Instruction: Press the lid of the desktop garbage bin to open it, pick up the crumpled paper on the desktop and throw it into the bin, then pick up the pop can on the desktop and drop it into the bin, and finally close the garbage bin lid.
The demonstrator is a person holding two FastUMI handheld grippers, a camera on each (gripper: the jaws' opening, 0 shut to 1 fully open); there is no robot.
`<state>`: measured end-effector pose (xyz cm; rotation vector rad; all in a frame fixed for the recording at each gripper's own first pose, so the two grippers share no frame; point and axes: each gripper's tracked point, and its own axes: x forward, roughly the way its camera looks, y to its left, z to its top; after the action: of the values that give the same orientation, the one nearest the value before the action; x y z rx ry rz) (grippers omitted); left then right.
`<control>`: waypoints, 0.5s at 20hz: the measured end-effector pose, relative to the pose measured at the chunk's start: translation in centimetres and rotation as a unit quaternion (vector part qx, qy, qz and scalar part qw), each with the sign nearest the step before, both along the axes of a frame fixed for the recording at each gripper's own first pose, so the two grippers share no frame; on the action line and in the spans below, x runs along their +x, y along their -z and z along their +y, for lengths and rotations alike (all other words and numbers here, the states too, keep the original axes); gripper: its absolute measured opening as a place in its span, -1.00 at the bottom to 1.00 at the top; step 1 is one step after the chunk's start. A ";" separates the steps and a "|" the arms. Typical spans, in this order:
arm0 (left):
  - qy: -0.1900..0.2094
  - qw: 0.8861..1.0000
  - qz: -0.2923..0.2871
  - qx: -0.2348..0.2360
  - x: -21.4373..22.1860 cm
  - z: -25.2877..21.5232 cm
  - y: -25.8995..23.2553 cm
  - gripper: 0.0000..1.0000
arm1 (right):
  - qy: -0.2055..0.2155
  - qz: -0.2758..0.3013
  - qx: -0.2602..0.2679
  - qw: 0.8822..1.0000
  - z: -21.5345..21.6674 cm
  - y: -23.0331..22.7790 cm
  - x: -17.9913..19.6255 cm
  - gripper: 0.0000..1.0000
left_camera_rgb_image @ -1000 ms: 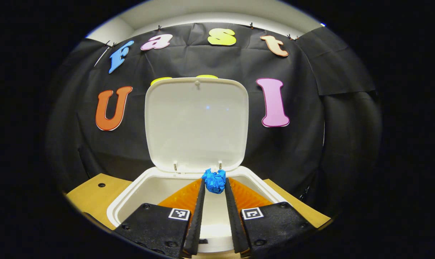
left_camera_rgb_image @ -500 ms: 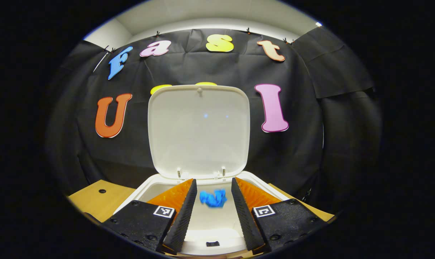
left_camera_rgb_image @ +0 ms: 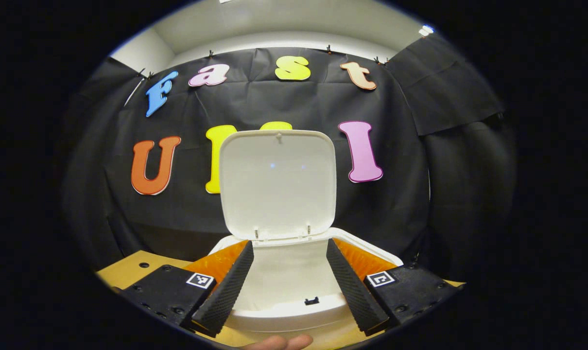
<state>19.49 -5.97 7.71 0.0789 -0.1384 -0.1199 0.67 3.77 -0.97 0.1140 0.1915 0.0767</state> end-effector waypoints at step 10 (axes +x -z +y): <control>-0.044 0.998 -0.040 0.020 -13.4 6.4 2.1 0.96 | -0.011 -0.002 -0.042 0.999 4.4 1.1 -0.3 0.55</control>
<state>6.09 0.41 5.57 0.1291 -0.2115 -0.0324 0.34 8.16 -2.08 0.0272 0.1923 0.0899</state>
